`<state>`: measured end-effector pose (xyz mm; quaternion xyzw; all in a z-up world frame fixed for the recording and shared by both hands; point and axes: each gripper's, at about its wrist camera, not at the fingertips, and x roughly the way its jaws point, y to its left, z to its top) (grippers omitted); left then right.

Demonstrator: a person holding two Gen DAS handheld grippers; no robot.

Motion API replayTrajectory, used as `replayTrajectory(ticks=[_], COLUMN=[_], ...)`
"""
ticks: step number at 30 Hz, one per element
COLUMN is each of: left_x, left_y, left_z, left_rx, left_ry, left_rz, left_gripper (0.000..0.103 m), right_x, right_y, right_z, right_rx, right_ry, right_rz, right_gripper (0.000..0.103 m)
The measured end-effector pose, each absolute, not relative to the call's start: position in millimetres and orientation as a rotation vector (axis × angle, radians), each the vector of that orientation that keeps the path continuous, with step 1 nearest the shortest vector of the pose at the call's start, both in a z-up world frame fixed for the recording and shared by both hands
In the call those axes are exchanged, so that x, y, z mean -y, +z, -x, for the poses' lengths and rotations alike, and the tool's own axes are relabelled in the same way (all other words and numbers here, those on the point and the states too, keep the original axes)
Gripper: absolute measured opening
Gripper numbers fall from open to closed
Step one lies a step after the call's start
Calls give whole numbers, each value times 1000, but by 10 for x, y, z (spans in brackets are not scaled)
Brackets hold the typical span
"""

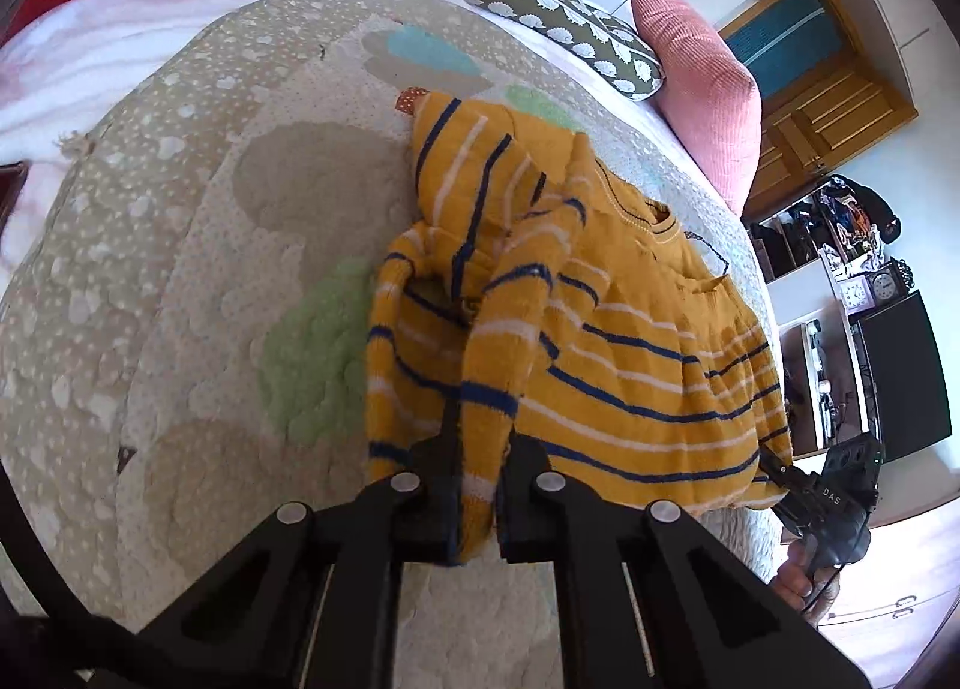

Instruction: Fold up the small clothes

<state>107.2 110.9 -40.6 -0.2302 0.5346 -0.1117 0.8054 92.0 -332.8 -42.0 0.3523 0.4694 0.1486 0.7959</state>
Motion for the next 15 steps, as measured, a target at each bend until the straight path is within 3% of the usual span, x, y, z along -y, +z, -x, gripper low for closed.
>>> replayTrajectory(ticks=[6, 9, 15], left_x=[-1395, -1622, -1576], left_y=[-526, -562, -473], left_z=[-853, -872, -732], left_rx=[-1147, -1135, -1067], left_ry=[-159, -116, -139], left_rz=[546, 629, 568], left_gripper=[13, 20, 41], right_x=[3425, 3519, 3336], right_y=[-464, -451, 347], right_z=[-522, -465, -374], right_rx=[-1026, -1018, -860], right_ry=[285, 190, 123], right_rz=[-732, -709, -511], right_gripper=[11, 23, 25])
